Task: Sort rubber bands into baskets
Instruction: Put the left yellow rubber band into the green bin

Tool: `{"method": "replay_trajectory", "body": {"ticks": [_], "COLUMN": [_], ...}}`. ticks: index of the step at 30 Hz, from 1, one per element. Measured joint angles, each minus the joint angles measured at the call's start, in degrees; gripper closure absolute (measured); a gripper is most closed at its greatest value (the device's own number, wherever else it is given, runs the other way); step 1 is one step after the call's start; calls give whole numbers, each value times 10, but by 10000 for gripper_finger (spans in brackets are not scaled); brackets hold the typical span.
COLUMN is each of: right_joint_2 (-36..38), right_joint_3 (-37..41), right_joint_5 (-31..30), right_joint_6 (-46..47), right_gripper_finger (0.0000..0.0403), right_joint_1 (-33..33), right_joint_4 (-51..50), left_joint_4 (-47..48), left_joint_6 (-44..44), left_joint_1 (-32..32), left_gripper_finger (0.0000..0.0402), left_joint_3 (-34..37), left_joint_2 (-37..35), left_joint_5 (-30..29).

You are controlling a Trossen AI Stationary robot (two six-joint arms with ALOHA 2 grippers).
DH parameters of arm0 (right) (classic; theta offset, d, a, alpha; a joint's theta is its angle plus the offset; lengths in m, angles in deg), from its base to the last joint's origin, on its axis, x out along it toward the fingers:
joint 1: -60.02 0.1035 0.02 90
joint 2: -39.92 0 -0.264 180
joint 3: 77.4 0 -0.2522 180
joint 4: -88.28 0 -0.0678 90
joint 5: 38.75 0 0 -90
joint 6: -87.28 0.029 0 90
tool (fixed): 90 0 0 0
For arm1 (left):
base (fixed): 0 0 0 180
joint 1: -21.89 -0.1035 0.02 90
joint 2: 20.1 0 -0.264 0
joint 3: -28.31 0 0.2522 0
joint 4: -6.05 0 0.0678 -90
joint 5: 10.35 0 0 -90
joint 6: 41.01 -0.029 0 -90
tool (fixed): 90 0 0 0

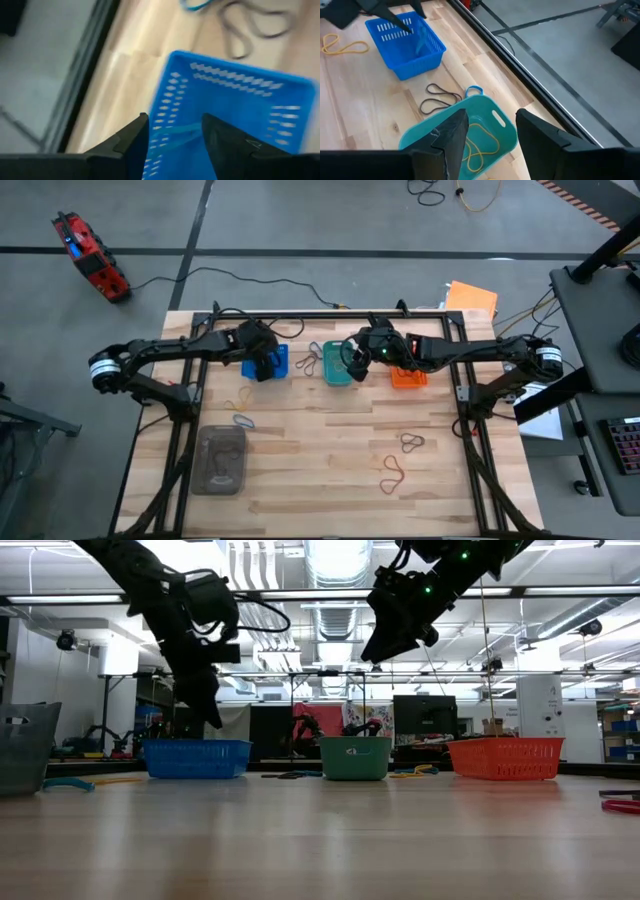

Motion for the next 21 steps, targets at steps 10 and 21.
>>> {"method": "replay_trajectory", "body": {"ticks": [10, 21], "right_joint_2": [0, 0], "right_joint_3": [0, 0], "right_joint_5": [4, 5], "right_joint_6": [17, 26], "right_gripper_finger": [237, 242], "right_joint_1": [5, 20], "right_joint_4": [-5, -5], "left_joint_4": [57, 66], "left_joint_6": [64, 58], "left_joint_1": [1, -2], "left_gripper_finger": [235, 289], "left_joint_3": [-6, -44], "left_joint_2": [-17, -50], "left_joint_5": [38, 24]}}
